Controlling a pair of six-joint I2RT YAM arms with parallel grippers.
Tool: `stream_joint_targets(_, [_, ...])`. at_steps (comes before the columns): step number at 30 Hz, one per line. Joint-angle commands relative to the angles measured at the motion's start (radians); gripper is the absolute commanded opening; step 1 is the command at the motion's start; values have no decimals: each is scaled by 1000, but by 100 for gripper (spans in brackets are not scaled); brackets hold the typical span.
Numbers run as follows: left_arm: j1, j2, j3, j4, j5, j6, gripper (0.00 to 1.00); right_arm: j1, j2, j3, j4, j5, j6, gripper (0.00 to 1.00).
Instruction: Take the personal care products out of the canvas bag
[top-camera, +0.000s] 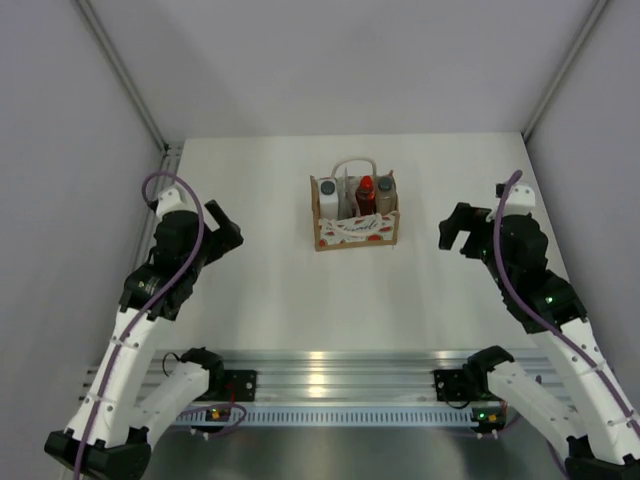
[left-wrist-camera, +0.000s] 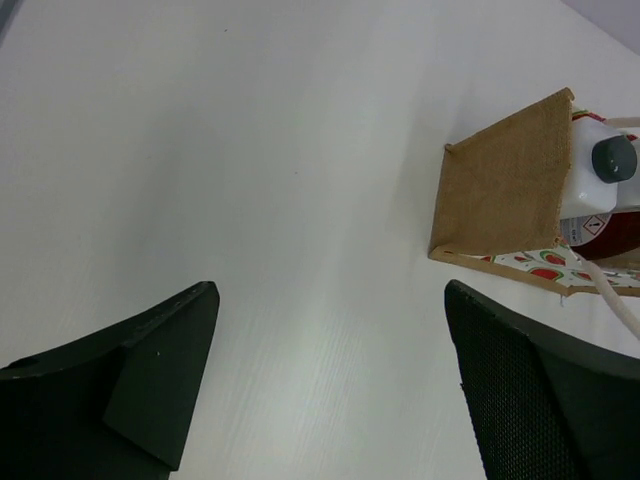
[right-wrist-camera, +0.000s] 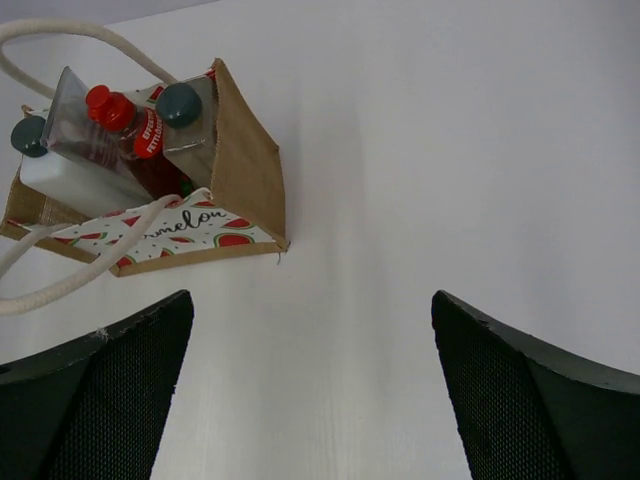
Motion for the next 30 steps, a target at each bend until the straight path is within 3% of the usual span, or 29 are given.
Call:
stream_joint_targets(1, [-1, -3, 32, 37, -17, -113, 99, -13, 9, 4, 44, 33, 32, 99])
stream_joint_targets(6, [-2, 64, 22, 135, 132, -231, 99, -13, 40, -1, 58, 22, 39, 99])
stream_joint_targets(11, [-16, 248, -38, 375, 370, -368, 99, -13, 100, 2, 84, -69, 44, 99])
stream_joint_targets(20, [-129, 696, 104, 552, 459, -351, 95, -13, 192, 46, 107, -263, 15, 100])
stream_joint_targets(22, [-142, 732, 129, 600, 459, -339, 91, -13, 193, 47, 108, -269, 0, 99])
stream_joint_targets(23, [-143, 744, 130, 617, 460, -328, 84, -12, 195, 48, 108, -271, -5, 99])
stream_joint_targets(30, [-157, 758, 130, 660, 439, -304, 73, -13, 213, 47, 108, -300, -23, 99])
